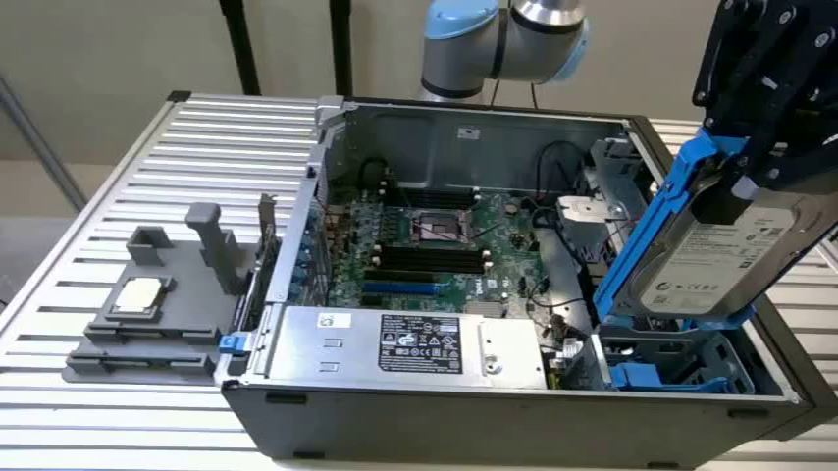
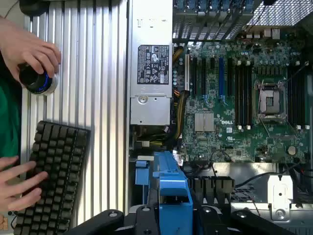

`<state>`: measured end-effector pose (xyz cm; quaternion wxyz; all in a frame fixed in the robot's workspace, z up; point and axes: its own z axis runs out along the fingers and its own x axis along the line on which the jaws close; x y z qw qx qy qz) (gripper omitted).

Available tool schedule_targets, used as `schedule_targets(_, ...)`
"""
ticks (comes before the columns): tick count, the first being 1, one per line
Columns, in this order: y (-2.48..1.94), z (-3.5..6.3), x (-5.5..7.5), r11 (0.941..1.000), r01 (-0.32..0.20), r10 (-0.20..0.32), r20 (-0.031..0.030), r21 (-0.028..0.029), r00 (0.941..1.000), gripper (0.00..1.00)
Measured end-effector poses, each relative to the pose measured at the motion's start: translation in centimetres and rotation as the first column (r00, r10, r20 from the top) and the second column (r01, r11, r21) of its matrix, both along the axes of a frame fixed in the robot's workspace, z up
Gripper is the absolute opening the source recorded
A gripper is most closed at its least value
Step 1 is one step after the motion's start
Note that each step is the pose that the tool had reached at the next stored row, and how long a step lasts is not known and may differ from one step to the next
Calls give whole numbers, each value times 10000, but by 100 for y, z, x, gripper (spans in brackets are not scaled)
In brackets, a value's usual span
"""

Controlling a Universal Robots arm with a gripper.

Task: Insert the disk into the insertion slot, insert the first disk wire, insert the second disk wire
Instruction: 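Insert the disk into the insertion slot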

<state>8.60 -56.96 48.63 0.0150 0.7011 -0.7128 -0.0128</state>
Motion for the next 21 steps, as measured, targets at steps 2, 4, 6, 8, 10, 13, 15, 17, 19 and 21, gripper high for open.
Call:
schedule_targets(2,0,0,0,10000,0,0,0,0,10000,32)
schedule_targets(4,0,0,0,10000,0,0,0,0,10000,32)
schedule_targets(6,0,0,0,10000,0,0,0,0,10000,32)
schedule_targets(8,0,0,0,10000,0,0,0,0,10000,32)
schedule_targets(10,0,0,0,10000,0,0,0,0,10000,32)
schedule_targets(13,0,-1,60,10000,-9,9,-10,-1,10000,32)
schedule_targets(15,0,-10,114,10000,-38,38,-15,4,10000,32)
schedule_targets(17,-1,-30,147,10000,-82,82,-15,5,10000,32)
schedule_targets(19,-6,-64,160,9999,-140,140,-16,7,9999,32)
schedule_targets(21,-15,-99,166,9998,-191,191,-16,9,9998,32)
